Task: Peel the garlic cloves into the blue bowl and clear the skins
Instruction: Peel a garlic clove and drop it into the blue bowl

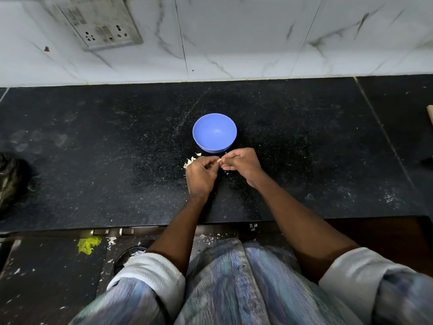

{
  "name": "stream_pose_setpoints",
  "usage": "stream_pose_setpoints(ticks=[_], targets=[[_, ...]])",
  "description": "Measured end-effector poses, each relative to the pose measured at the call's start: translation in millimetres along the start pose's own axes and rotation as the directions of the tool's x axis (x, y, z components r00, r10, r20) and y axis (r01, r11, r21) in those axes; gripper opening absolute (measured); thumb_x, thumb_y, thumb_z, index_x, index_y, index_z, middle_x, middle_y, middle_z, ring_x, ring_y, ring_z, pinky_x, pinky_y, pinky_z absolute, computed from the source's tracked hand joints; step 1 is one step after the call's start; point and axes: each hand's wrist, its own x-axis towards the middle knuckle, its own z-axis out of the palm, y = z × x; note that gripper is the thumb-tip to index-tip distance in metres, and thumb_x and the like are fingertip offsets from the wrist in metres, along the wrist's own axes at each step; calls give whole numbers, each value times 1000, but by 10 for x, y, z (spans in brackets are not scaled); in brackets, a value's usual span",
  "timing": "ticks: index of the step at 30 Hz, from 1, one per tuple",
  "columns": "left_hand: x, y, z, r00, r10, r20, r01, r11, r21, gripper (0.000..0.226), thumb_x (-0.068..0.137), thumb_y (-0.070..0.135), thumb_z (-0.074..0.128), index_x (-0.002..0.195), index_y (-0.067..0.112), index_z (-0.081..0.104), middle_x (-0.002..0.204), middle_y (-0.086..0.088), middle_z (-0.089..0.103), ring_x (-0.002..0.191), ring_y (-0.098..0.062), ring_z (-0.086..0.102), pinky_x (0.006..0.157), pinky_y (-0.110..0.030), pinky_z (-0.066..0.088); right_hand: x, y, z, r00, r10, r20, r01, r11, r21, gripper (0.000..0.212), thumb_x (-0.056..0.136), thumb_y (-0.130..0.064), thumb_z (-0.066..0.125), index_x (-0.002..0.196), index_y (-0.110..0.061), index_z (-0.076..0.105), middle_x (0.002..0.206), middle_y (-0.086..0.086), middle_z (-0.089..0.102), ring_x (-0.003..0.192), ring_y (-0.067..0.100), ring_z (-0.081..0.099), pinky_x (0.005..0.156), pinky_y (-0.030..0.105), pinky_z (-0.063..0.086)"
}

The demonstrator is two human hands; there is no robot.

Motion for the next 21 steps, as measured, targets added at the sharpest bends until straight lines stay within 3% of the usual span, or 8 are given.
stream_pose_setpoints(ticks=[11, 21], targets=[[1, 24, -9, 998, -30, 49, 27, 998, 52, 11, 83, 17, 89, 93, 18, 85, 87, 9, 79, 74, -3, 73, 74, -34, 62, 35, -60, -48, 998, 10, 54, -3, 991, -130, 10, 88, 7, 69, 94, 5, 77, 83, 17, 78, 86, 27, 78, 84, 34, 64], [45, 79, 8, 993, -19, 118, 6, 994, 105, 10, 84, 22, 87, 92, 26, 83, 79, 15, 75, 71, -3, 70, 71, -34, 62, 5, -32, -98, 999, 22, 42, -17, 993, -113, 8, 87, -1, 75, 94, -1, 78, 88, 14, 78, 89, 26, 78, 86, 37, 64]])
